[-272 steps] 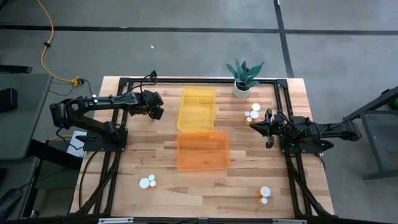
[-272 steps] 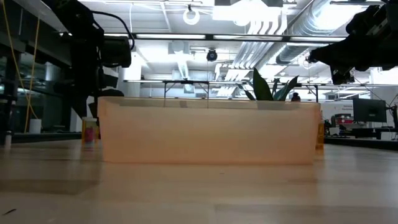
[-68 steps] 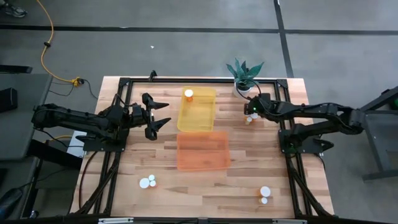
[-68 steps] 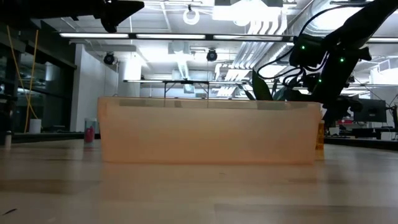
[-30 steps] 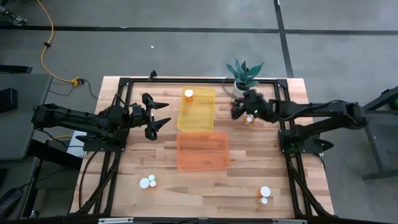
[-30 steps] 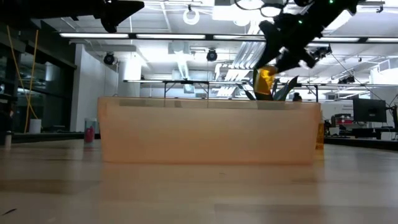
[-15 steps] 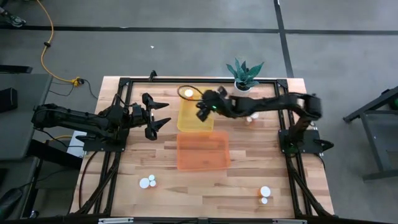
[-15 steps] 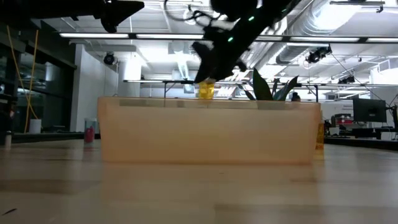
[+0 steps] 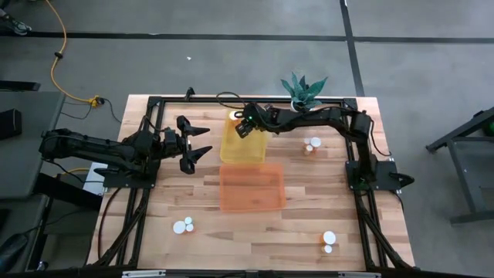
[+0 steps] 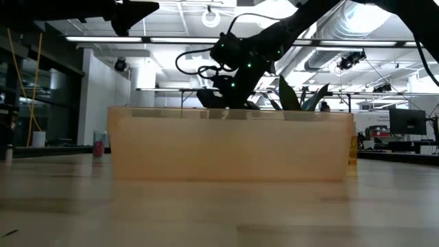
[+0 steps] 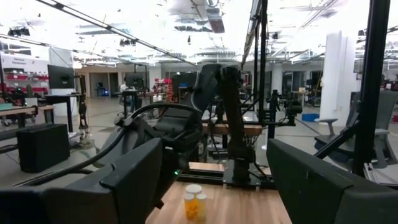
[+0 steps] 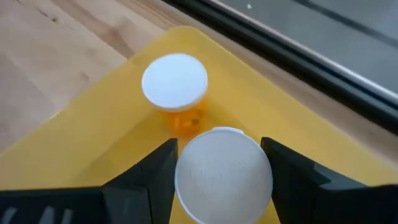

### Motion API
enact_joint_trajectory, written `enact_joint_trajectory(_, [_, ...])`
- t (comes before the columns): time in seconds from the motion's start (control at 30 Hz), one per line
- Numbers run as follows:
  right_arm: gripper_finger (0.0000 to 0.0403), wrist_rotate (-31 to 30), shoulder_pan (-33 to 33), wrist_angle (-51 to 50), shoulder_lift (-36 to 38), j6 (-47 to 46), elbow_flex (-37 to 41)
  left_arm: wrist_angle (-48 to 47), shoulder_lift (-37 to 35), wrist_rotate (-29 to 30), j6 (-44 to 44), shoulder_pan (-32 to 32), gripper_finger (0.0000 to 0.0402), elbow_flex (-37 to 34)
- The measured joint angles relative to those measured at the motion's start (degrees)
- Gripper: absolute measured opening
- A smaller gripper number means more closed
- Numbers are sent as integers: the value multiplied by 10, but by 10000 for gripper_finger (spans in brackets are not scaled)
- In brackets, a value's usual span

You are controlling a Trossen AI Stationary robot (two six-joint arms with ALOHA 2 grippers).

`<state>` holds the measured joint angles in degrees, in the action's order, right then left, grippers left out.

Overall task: Pick and place medicine bottles into bin by pill shape (circle, oval)
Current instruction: Put the orange capsule bottle into the yellow bin

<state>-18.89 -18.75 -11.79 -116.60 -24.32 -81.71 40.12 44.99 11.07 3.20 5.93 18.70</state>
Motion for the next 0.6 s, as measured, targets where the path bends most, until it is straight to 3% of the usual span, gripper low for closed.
enact_joint_trajectory(0.6, [197,14,-9,-30,-4,-42,1,-2,0,-1,-11,0,280,0])
